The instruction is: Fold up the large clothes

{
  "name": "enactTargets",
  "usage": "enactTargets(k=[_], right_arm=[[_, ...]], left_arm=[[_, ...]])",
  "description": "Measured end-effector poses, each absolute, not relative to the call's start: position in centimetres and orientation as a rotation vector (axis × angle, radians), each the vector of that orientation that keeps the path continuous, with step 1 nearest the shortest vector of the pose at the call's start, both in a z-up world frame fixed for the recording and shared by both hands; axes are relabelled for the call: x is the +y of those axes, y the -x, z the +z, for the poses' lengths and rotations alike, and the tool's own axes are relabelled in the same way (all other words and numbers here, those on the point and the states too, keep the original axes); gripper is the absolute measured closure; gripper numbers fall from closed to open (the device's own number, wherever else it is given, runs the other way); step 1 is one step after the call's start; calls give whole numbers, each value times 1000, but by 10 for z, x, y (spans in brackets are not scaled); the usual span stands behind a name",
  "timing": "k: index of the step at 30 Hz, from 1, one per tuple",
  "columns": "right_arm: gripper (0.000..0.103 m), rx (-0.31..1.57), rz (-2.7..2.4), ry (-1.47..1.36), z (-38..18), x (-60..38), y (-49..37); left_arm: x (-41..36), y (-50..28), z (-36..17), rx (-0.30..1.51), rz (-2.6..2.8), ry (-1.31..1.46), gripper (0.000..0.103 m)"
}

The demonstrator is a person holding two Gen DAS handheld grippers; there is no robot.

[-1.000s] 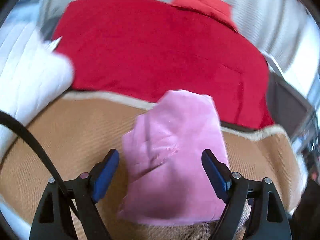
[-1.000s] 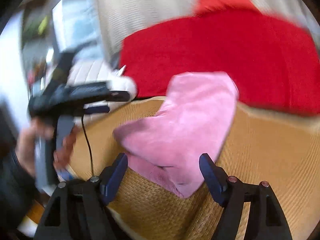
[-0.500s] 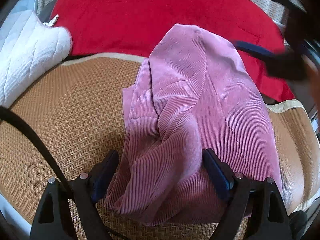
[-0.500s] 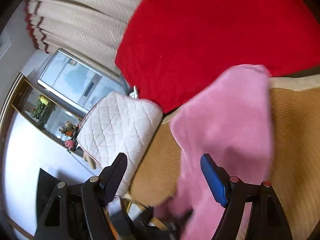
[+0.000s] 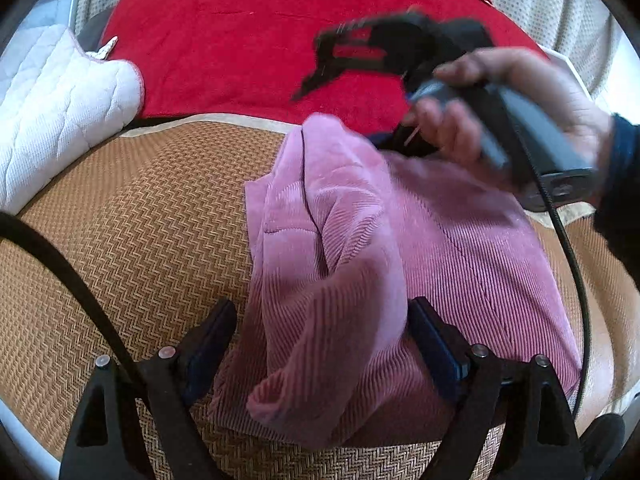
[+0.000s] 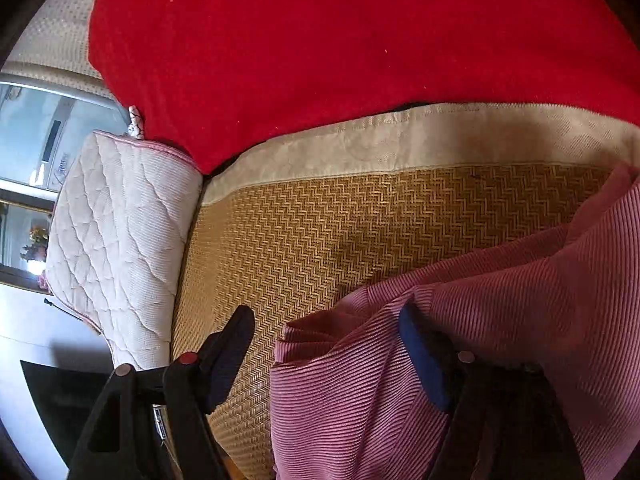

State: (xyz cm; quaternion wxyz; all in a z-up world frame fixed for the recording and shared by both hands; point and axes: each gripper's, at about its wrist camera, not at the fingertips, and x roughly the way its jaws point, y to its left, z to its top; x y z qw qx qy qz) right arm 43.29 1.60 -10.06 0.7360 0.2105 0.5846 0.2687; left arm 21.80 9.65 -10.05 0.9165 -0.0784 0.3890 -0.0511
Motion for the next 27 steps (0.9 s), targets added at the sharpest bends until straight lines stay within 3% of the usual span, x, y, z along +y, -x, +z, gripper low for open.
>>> enactTargets(k=[8, 13, 19, 27], right_arm=[[22, 1049, 778, -584, -46, -43, -315], [21, 938, 693, -741, -68, -124, -226], [18, 961, 695, -972, -108, -173, -187], [19, 1095, 667, -1056, -153, -153, -180]], left_arm=[[104, -213, -101, 801, -103, 235, 11], [115, -207, -65, 720, -77, 247, 12], [109, -251, -22, 705, -128, 215, 12], [101, -312, -88, 940, -4, 138, 10]])
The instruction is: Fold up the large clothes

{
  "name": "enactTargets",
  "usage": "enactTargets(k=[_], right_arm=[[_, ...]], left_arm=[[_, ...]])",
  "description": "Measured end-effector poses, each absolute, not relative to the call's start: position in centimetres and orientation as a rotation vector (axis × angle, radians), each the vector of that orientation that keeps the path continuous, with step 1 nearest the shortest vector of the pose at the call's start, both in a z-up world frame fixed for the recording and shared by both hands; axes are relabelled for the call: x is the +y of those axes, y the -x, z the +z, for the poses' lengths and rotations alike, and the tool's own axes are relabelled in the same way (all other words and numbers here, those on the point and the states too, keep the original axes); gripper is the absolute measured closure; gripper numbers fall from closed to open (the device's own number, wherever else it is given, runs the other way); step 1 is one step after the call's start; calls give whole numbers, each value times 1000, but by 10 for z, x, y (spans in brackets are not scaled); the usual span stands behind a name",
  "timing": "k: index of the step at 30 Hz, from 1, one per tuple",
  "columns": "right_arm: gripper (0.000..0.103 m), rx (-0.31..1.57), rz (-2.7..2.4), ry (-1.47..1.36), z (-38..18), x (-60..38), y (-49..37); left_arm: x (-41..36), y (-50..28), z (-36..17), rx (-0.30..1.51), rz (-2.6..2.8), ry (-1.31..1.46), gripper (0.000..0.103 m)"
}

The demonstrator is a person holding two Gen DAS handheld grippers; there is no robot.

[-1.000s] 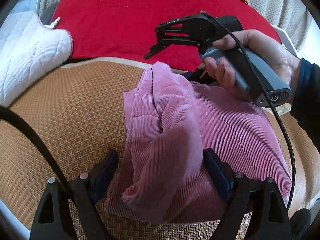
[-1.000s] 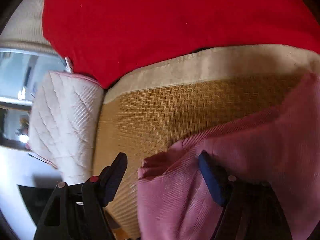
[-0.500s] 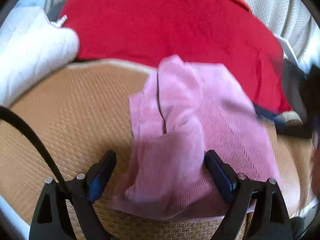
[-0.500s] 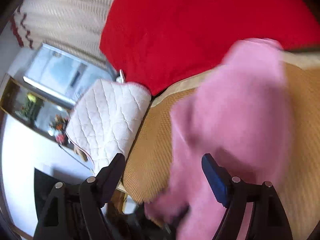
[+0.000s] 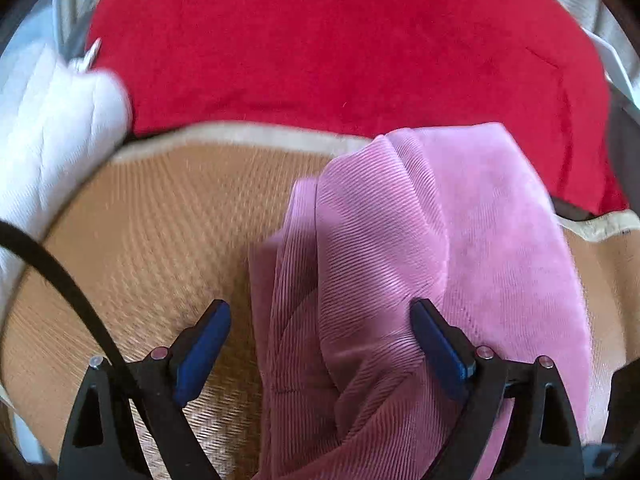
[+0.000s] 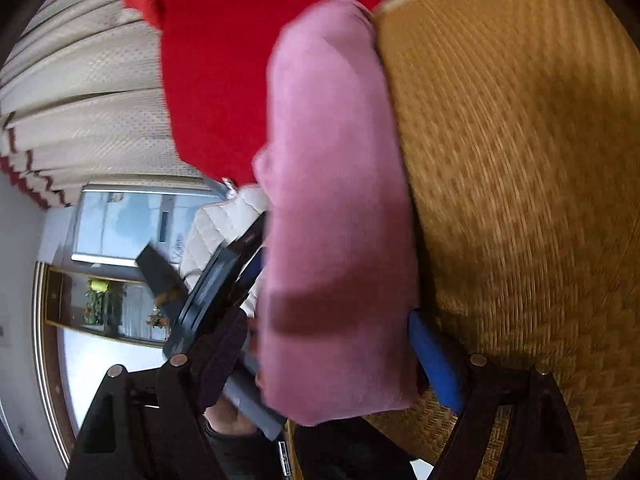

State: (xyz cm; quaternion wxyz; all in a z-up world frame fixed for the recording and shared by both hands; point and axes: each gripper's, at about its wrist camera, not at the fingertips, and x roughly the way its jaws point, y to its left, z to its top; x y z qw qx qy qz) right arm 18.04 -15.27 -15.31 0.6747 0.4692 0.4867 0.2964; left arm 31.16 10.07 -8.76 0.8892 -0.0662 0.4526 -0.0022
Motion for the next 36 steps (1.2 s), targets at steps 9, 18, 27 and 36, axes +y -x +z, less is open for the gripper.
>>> enactTargets(k=[9, 18, 27, 36], right_arm=[[36, 1128, 624, -856, -141, -112, -205], [32, 1081, 575, -733, -112, -92, -207], [17, 1056, 569, -870, -112, -107, -274], [64, 942, 404, -329, -55, -42, -283]], left_arm=[[114, -297, -98, 895, 1, 188, 9], [125, -279, -103, 874, -22, 240, 8], [148, -265, -114, 865, -45, 293, 8], [152, -256, -120, 865, -20, 296, 6]])
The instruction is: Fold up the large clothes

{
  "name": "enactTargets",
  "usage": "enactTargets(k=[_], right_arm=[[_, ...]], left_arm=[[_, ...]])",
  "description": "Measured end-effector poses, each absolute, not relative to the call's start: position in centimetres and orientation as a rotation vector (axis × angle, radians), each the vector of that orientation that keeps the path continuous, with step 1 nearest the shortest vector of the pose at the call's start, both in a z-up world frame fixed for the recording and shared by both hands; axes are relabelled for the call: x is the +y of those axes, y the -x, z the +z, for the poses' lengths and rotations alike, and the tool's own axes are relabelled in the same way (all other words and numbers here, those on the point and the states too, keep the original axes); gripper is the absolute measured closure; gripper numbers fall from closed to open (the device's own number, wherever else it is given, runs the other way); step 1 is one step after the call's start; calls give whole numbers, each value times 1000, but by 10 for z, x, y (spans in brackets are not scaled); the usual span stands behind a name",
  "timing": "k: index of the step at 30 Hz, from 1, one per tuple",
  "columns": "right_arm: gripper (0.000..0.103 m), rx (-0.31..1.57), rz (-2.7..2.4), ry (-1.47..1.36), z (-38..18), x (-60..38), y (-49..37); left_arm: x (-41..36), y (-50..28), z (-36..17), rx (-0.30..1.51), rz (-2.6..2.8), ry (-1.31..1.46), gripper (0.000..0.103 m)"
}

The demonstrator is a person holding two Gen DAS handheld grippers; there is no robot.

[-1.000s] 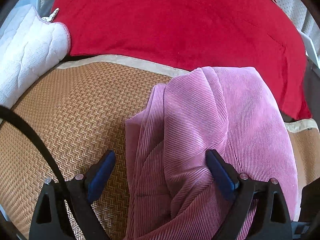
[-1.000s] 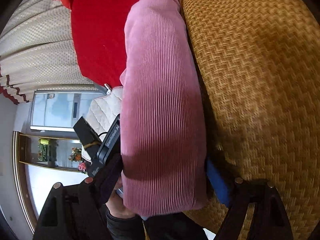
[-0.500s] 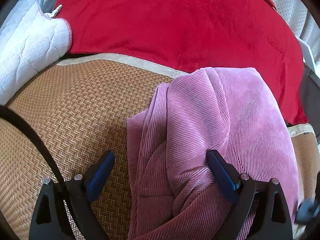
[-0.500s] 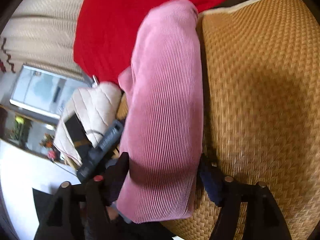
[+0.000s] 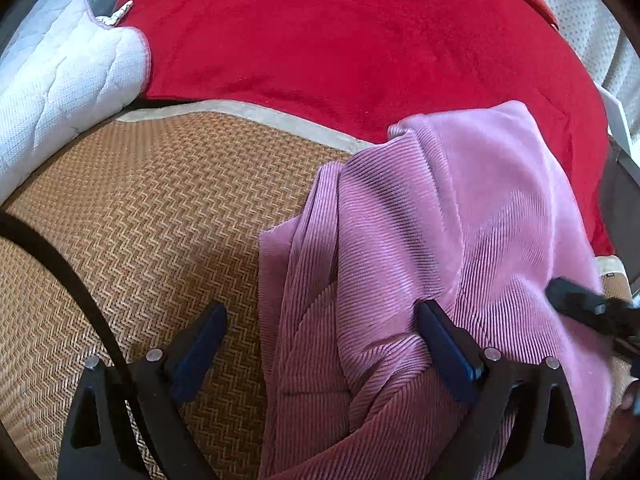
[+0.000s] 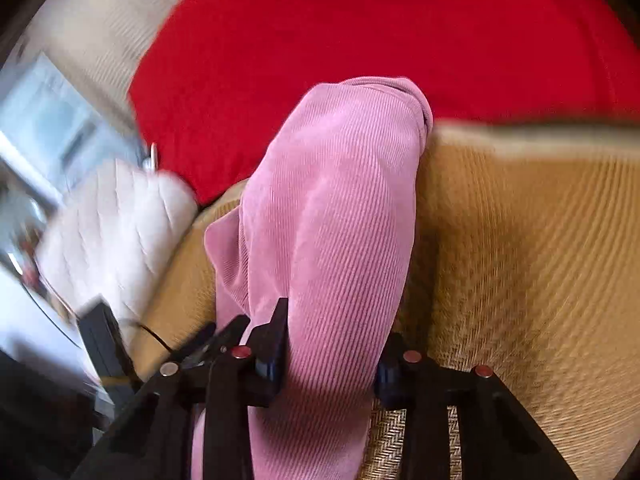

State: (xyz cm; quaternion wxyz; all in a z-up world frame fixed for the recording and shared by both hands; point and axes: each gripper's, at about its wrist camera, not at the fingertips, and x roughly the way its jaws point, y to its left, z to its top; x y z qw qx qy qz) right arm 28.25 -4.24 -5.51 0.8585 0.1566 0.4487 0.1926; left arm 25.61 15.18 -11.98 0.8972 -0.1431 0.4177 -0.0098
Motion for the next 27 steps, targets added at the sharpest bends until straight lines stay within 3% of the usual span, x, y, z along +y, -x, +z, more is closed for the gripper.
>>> enactTargets(k=[1, 3, 7, 9, 11, 13, 14, 16, 19, 21, 23, 27], right_arm=[[58, 970, 397, -369, -64, -47, -289], [32, 1013, 397, -592, -89, -75, -299], [24, 1008, 512, -760, -97, -88, -279], [16, 1022, 535, -770, -101, -83, -268], [16, 1067, 539, -730, -111, -72, -265], [29, 1082, 527, -623, -111, -55, -264], [42, 1071, 504, -526, -103, -47, -262], [49, 1041, 476, -410, -90, -34, -257], [46, 1060, 472, -427, -93, -26, -265], [35, 1054, 499, -533, -101, -37, -269], [33, 1042, 512, -572, -105, -43, -268], [25, 1032, 549, -620, -105, -66, -253]], left_arm=[[153, -254, -120, 866, -25, 308, 6], [151, -256, -120, 864, -27, 308, 6], [150, -254, -121, 858, -21, 301, 6], [147, -253, -120, 854, -17, 292, 6], [147, -253, -121, 853, -14, 287, 6], [144, -255, -120, 856, -12, 291, 6], [143, -254, -118, 858, -16, 298, 6], [141, -253, -117, 859, -17, 294, 6], [139, -250, -114, 856, -12, 293, 6], [141, -249, -111, 857, -22, 306, 6], [150, -246, -103, 861, -36, 351, 7], [183, -224, -76, 760, -76, 498, 7]])
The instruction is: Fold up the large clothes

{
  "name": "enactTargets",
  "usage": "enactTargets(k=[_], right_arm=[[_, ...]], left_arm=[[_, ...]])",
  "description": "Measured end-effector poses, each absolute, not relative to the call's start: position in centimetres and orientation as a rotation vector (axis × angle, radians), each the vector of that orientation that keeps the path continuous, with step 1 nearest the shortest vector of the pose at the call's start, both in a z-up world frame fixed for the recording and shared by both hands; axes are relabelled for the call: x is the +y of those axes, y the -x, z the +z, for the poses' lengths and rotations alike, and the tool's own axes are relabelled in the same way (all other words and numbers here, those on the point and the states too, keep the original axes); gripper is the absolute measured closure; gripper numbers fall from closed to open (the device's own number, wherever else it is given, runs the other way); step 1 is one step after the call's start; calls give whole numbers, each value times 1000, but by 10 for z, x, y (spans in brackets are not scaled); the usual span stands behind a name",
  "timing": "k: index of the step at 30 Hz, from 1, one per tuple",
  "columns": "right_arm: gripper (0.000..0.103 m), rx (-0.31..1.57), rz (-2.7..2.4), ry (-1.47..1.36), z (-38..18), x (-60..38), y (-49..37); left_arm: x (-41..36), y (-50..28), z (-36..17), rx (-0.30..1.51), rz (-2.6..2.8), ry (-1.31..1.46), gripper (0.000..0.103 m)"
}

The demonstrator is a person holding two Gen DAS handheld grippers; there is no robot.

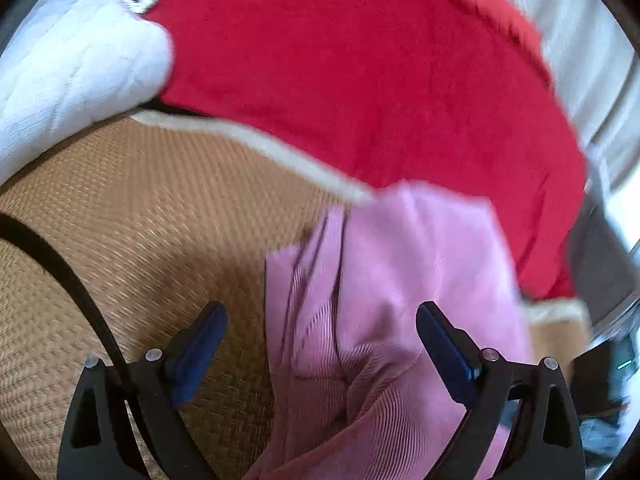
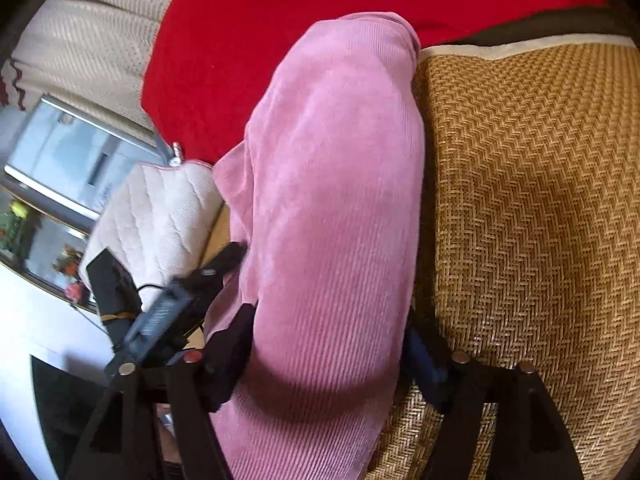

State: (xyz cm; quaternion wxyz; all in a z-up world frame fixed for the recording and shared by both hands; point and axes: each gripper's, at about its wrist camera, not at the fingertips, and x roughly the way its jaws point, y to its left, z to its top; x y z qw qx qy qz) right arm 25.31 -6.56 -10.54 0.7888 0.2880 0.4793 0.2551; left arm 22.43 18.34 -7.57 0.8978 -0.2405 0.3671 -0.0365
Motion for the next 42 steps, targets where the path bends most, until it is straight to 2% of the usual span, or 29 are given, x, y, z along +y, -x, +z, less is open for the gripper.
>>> enactTargets(k=[2, 6, 10, 11, 12, 13, 14, 15, 17, 18, 21, 22, 23, 24, 25, 29, 32, 42], right_arm=[[23, 1027, 561, -611, -98, -108, -248], [20, 1025, 562, -608, -100, -108, -254], [20, 1037, 550, -622, -105, -99, -265], [20, 1043, 547, -615, -104, -97, -266], [27, 1039, 542, -565, -100, -90, -266], [32, 1040, 523, -485, -94, -78, -264], [42, 1041, 515, -445, -92, -66, -264], [47, 1040, 512, -410, -87, -62, -265], [51, 1029, 514, -350, -74, -54, -264], [51, 1018, 511, -337, -69, -53, -264], [51, 979, 494, -301, -55, -55, -262], [51, 1003, 493, -301, -58, -57, -267], [46, 1039, 495, -315, -63, -59, -273], [35, 1074, 490, -345, -73, -63, -279], [32, 1093, 483, -394, -83, -69, -282], [25, 1052, 534, -529, -87, -85, -279], [25, 1052, 551, -562, -89, -90, -284], [25, 1068, 529, -688, -88, -112, -362]], left_arm=[[200, -221, -75, 782, -87, 559, 7], [196, -233, -115, 1043, -176, 627, 7], [169, -231, -110, 1026, -145, 422, 8], [166, -231, -110, 1021, -153, 412, 22], [164, -231, -111, 1026, -177, 414, 34], [160, -232, -110, 1033, -222, 424, 54], [157, -231, -107, 1023, -220, 406, 61], [152, -229, -103, 1010, -221, 371, 65], [146, -223, -95, 977, -238, 343, 76], [145, -221, -91, 957, -257, 351, 77], [143, -219, -93, 979, -292, 396, 75], [143, -221, -99, 1003, -268, 405, 67], [145, -224, -102, 1008, -243, 411, 53], [147, -225, -104, 1003, -203, 429, 42], [150, -224, -103, 999, -169, 448, 26], [158, -218, -98, 991, -171, 471, 25], [159, -217, -95, 999, -151, 376, 25], [148, -227, -101, 1007, -145, 367, 24]])
